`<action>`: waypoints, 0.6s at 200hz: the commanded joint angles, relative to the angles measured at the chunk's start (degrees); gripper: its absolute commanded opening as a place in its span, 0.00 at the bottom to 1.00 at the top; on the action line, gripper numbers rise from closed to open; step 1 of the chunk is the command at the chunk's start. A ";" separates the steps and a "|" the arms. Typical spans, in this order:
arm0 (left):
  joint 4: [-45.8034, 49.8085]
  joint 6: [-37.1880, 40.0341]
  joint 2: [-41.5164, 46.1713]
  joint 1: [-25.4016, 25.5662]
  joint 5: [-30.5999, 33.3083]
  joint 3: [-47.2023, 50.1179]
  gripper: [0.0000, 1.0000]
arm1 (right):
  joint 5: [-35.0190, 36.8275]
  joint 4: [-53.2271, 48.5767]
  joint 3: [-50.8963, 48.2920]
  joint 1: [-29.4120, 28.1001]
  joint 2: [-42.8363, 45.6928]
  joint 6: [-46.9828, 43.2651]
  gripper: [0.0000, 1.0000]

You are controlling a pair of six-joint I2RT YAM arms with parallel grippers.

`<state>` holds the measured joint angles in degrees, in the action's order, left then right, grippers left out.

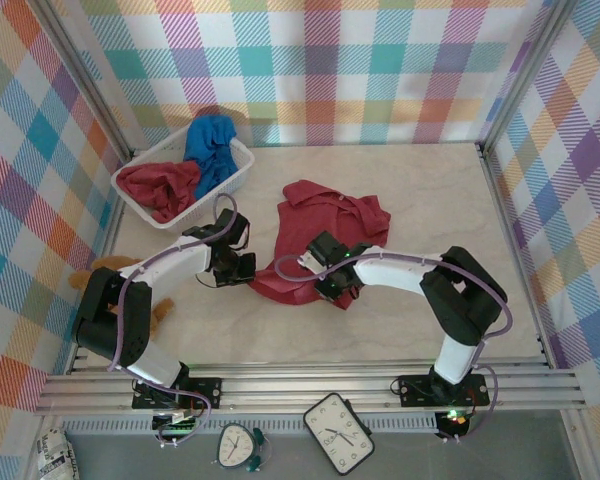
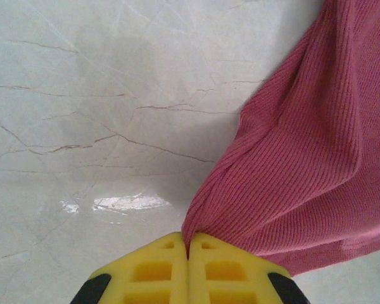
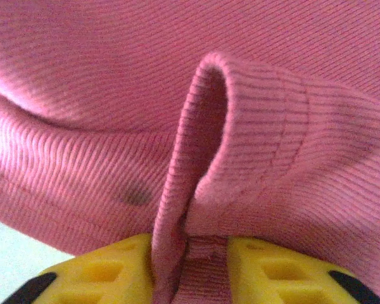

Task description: Fold and stack the tank tops

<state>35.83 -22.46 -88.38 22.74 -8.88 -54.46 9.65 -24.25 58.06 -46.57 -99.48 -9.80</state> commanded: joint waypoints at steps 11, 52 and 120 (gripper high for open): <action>1.56 1.88 1.16 -1.03 0.76 0.70 0.01 | -1.08 -2.29 -2.52 -0.19 7.70 -0.28 0.40; 1.28 1.90 0.73 -1.15 0.73 0.76 0.01 | 0.49 -4.88 -2.58 -0.19 5.09 -4.17 0.37; 2.28 2.25 1.27 -1.17 0.81 0.72 0.01 | 1.89 -2.01 0.54 -0.90 -1.10 -5.94 0.39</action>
<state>35.99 -21.37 -88.38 22.17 -8.64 -54.41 10.26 -27.03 56.86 -47.11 -98.94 -14.46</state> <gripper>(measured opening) 0.050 0.383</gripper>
